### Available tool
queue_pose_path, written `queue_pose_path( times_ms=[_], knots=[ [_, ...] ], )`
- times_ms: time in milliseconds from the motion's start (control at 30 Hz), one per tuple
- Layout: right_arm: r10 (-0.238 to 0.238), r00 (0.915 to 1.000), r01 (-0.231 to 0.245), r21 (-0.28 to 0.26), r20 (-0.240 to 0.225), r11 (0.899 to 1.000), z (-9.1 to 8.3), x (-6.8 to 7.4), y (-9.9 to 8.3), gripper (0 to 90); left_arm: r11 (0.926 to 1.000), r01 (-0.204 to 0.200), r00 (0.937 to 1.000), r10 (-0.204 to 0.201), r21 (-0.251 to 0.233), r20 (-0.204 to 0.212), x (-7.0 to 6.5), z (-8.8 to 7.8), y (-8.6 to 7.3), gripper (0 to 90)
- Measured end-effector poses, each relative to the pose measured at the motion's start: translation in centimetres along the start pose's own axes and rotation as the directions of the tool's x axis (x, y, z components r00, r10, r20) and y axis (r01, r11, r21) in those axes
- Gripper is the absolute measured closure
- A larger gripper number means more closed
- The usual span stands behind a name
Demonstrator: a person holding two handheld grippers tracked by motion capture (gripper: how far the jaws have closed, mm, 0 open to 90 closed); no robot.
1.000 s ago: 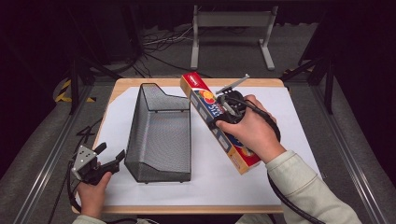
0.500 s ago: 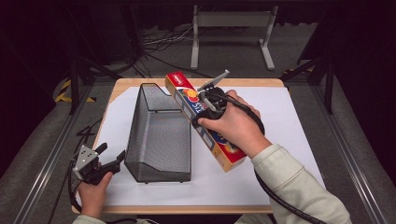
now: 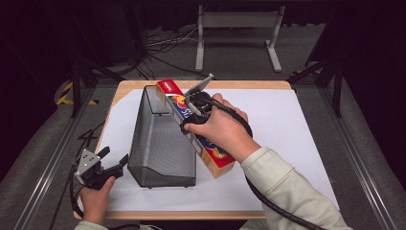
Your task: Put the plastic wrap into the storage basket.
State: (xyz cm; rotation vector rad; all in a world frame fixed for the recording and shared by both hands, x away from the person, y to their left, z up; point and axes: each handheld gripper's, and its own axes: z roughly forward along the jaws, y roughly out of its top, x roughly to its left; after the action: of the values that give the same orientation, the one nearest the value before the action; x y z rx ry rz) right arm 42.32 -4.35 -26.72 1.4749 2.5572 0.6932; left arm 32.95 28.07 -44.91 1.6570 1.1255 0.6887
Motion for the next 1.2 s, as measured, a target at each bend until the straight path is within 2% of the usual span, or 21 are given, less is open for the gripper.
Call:
queue_pose_path(
  times_ms=[200,333,500,567,600,700,733,1200],
  knots=[
    [0.006,0.9999,-0.006,0.000,0.012,1.000,0.8,1.3,0.4,40.2,1.0000,0.000,1.0000,0.000,0.005,0.002,0.0,0.1,0.0,20.9],
    [0.036,0.9988,-0.036,0.011,0.033,0.999,1.6,2.1,0.5,40.2,1.0000,0.000,1.0000,0.000,0.002,0.001,0.0,0.1,0.0,20.9],
    [0.070,0.9975,-0.070,0.031,0.010,0.997,2.6,2.3,0.5,40.2,1.0000,-0.003,1.0000,0.003,0.004,0.004,-0.1,0.1,0.0,20.9],
    [0.070,0.9974,-0.070,0.023,0.020,0.997,3.0,2.4,0.4,40.2,1.0000,-0.004,1.0000,0.004,0.003,0.004,0.0,0.1,0.0,20.9],
    [0.085,0.9958,-0.086,0.020,0.034,0.996,3.2,2.6,0.3,40.2,1.0000,-0.004,1.0000,0.004,0.003,0.003,0.0,0.1,0.0,20.9],
    [0.087,0.9949,-0.088,0.008,0.052,0.996,3.7,2.9,0.2,40.1,1.0000,0.000,1.0000,0.000,0.003,0.004,0.0,0.1,0.0,20.9],
    [0.083,0.9944,-0.084,0.003,0.065,0.996,4.3,3.2,0.1,40.1,1.0000,-0.002,1.0000,0.002,0.007,0.005,0.0,0.1,0.0,20.9],
    [0.056,0.9929,-0.058,0.015,0.105,0.998,6.6,4.0,-0.3,39.8,0.9999,-0.007,1.0000,0.007,0.010,0.007,-0.1,0.1,0.0,20.8]
  ],
)
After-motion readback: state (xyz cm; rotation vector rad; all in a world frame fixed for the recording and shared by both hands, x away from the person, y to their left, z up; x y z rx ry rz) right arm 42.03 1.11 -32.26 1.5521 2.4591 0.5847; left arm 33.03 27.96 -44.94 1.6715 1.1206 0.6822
